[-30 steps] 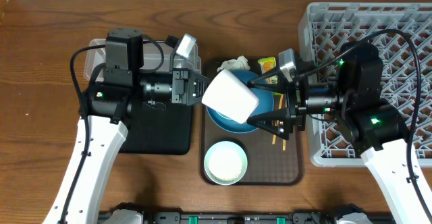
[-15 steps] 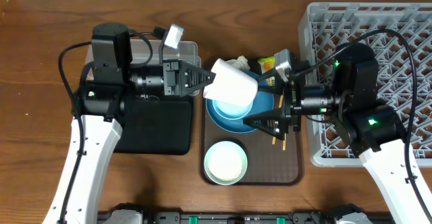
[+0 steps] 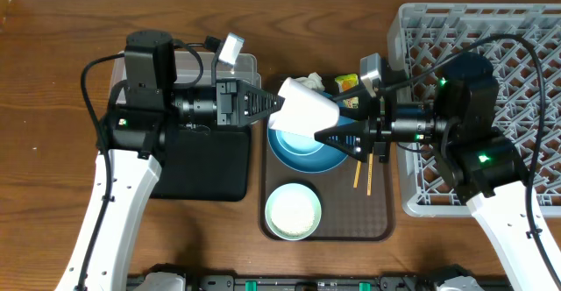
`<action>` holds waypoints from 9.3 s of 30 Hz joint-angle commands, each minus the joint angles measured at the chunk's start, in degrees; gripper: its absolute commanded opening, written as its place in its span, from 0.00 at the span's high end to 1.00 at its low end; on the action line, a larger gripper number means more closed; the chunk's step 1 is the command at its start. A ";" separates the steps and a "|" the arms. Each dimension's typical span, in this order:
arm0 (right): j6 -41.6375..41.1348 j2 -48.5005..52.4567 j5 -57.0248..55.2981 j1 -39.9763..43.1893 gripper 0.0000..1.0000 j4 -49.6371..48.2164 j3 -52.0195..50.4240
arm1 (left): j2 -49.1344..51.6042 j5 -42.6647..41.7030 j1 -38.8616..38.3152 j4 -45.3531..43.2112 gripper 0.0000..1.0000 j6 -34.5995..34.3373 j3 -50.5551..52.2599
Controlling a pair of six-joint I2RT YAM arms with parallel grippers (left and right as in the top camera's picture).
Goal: Sort waste into correct bins and load items into the dishwasher rack
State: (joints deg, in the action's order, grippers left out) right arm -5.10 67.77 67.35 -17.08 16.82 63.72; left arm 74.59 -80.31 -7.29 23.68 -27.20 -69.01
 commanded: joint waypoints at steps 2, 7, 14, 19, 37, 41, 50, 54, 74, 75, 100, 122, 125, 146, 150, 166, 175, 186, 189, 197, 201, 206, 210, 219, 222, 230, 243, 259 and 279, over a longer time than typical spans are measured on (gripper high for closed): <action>-1.29 0.09 0.17 -0.61 0.48 -0.13 1.07 | -0.11 0.04 -0.17 -0.24 0.61 -0.09 -0.61; -1.31 -1.29 -3.19 2.45 0.52 2.32 1.07 | -0.11 0.39 1.05 0.09 0.35 2.14 -0.61; -4.35 -6.32 -23.28 16.74 0.53 19.76 1.11 | -0.17 1.29 4.59 3.78 0.32 3.21 -0.61; -9.20 -8.96 -43.60 29.09 0.56 37.44 2.27 | -2.14 14.84 4.70 10.86 0.32 5.18 -0.61; -11.63 4.24 -64.32 38.93 0.54 61.75 2.60 | -7.63 52.74 3.45 34.58 0.32 9.62 -0.61; -11.61 9.33 -63.82 38.91 0.43 61.66 2.60 | -7.63 52.74 3.45 34.60 0.32 9.62 -0.61; -7.26 10.95 -51.82 37.81 0.25 58.23 5.01 | -7.96 52.74 2.58 34.64 0.29 11.17 -0.61; -0.55 6.08 -42.07 32.39 0.27 53.59 7.98 | -8.87 53.92 1.68 34.71 0.29 11.10 -0.61; -20.55 27.45 -68.19 -11.78 0.41 26.99 8.04 | -11.80 61.59 1.68 40.39 0.13 11.10 -0.59; -20.55 29.62 -66.93 -11.76 0.42 25.73 8.04 | -11.78 61.59 1.68 40.37 0.12 11.10 -0.59; -19.96 16.46 -83.67 -7.30 0.99 28.70 8.33 | -11.74 61.59 1.68 40.35 0.11 11.10 -0.59; -5.75 20.24 -132.69 23.04 0.99 15.80 8.26 | -11.74 61.59 1.68 40.35 0.10 11.10 -0.59; 0.20 25.20 -136.69 23.02 0.99 10.40 8.26 | -11.74 61.57 1.68 40.35 0.10 11.10 -0.59; 14.40 44.04 -147.99 16.68 0.99 2.05 8.26 | -11.74 61.57 1.68 40.37 0.09 11.10 -0.59; 14.43 42.01 -144.98 16.68 0.99 2.05 8.28 | -11.74 61.57 1.68 40.35 0.09 11.10 -0.59; 14.67 40.30 -122.11 7.76 0.37 6.93 8.28 | -11.74 61.57 1.68 40.35 0.09 11.10 -0.59; 10.88 28.72 -93.35 0.17 0.31 11.61 8.28 | -11.74 61.59 1.68 40.35 0.09 11.10 -0.59; -11.21 30.12 -59.78 -5.95 0.40 24.48 8.22 | -11.74 61.59 1.68 40.35 0.09 11.10 -0.59; -16.46 34.42 -61.83 -6.19 0.42 27.23 8.22 | -11.74 61.59 1.68 40.35 0.09 11.10 -0.59; -18.38 40.65 -61.99 -4.55 0.87 30.08 8.22 | -11.74 61.57 1.68 40.35 0.09 11.10 -0.59; -16.41 38.29 -62.16 -3.45 0.99 30.99 8.24 | -11.74 61.59 1.68 40.37 0.09 11.10 -0.59; -16.00 30.62 -69.40 -1.46 0.99 32.74 8.24 | -11.74 61.57 1.68 40.37 0.09 11.10 -0.59; -13.00 21.59 -78.01 0.28 0.99 31.50 8.24 | -11.74 61.57 1.68 40.35 0.09 11.10 -0.59; -11.10 7.10 -134.84 2.54 0.99 19.08 8.24 | -11.74 61.59 1.68 40.35 0.09 11.10 -0.59; -3.08 7.39 -142.38 6.97 0.99 11.76 8.24 | -11.74 61.59 1.68 40.35 0.09 11.10 -0.59; 5.60 12.33 -142.24 22.64 0.99 4.59 8.22 | -11.74 61.57 1.68 40.35 0.09 11.10 -0.59; 6.97 24.92 -142.94 25.38 0.99 4.57 8.22 | -11.74 61.57 1.68 40.35 0.09 11.10 -0.59; 13.09 29.00 -137.74 17.38 0.64 4.63 8.22 | -11.74 61.57 1.68 40.35 0.08 11.10 -0.59; 4.22 15.87 -72.37 3.89 0.44 20.35 8.22 | -11.74 61.57 1.68 40.35 0.09 11.10 -0.59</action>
State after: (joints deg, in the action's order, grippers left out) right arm 6.42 84.58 -23.88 -10.11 35.29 71.61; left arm 62.96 -19.09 -5.48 64.07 -16.47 -69.04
